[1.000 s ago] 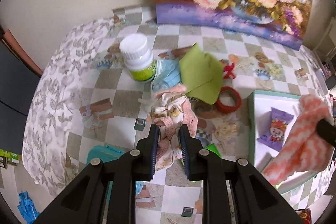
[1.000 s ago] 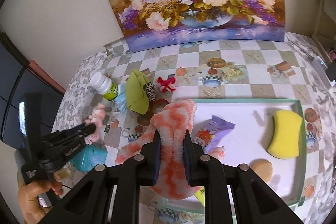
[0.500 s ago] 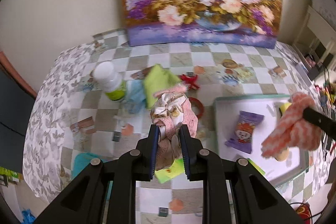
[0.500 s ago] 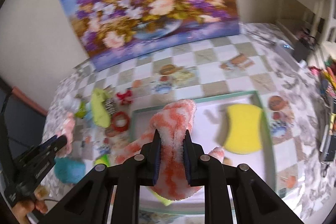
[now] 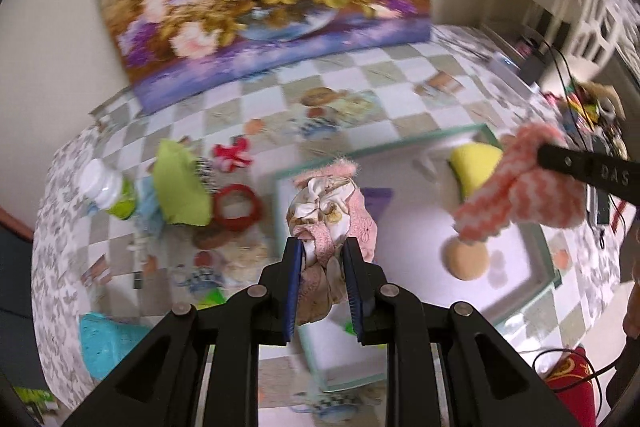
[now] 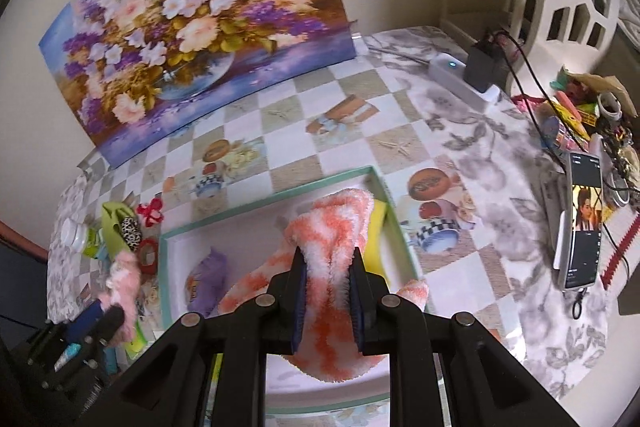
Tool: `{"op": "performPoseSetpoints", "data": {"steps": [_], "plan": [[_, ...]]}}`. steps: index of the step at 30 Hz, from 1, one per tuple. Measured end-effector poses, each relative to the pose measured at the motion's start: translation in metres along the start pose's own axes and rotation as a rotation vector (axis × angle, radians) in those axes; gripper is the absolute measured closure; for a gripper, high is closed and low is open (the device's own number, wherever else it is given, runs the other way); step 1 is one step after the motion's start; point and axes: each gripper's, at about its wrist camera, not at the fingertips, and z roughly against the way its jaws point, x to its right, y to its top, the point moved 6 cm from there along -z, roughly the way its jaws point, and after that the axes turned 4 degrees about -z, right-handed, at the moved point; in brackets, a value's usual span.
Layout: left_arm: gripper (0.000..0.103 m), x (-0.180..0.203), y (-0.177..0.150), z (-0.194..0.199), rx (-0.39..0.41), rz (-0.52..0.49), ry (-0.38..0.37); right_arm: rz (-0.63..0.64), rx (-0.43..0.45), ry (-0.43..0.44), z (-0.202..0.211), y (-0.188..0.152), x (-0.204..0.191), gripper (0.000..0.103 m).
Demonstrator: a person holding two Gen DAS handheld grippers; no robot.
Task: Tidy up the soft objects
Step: 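Carry both fabrics over the tray and open both tools to drop them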
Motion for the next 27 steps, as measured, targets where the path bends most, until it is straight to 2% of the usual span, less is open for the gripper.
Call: {"op": "performPoseSetpoints", "data": {"steps": [5,11,15,20,21,22,23,25,27], "plan": [[0.08,0.033,-0.004,-0.016,-0.041,-0.051,-0.044,0.006,-0.03,-0.024,-0.01,-0.002,0.007,0.083],[0.08,0.061,-0.015,-0.045,-0.112,-0.105,-0.063,0.049,-0.159,-0.056,-0.048,-0.022,0.006,0.083],[0.08,0.069,-0.023,-0.069,-0.169,-0.117,-0.067,0.079,-0.218,-0.049,-0.064,-0.034,0.0,0.081],[0.079,0.071,-0.025,-0.085,-0.202,-0.109,-0.058,0.094,-0.24,-0.046,-0.069,-0.04,-0.005,0.081],[0.077,0.07,-0.025,-0.085,-0.204,-0.106,-0.06,0.093,-0.242,-0.044,-0.069,-0.04,-0.005,0.081],[0.07,0.07,-0.024,-0.084,-0.203,-0.101,-0.064,0.092,-0.245,-0.042,-0.068,-0.04,-0.006,0.08],[0.057,0.069,-0.023,-0.082,-0.198,-0.093,-0.07,0.092,-0.244,-0.043,-0.068,-0.039,-0.007,0.079],[0.044,0.068,-0.019,-0.076,-0.183,-0.082,-0.08,0.09,-0.236,-0.037,-0.064,-0.036,-0.009,0.072],[0.042,0.065,-0.015,-0.067,-0.158,-0.071,-0.087,0.088,-0.22,-0.028,-0.059,-0.033,-0.011,0.058]]}}
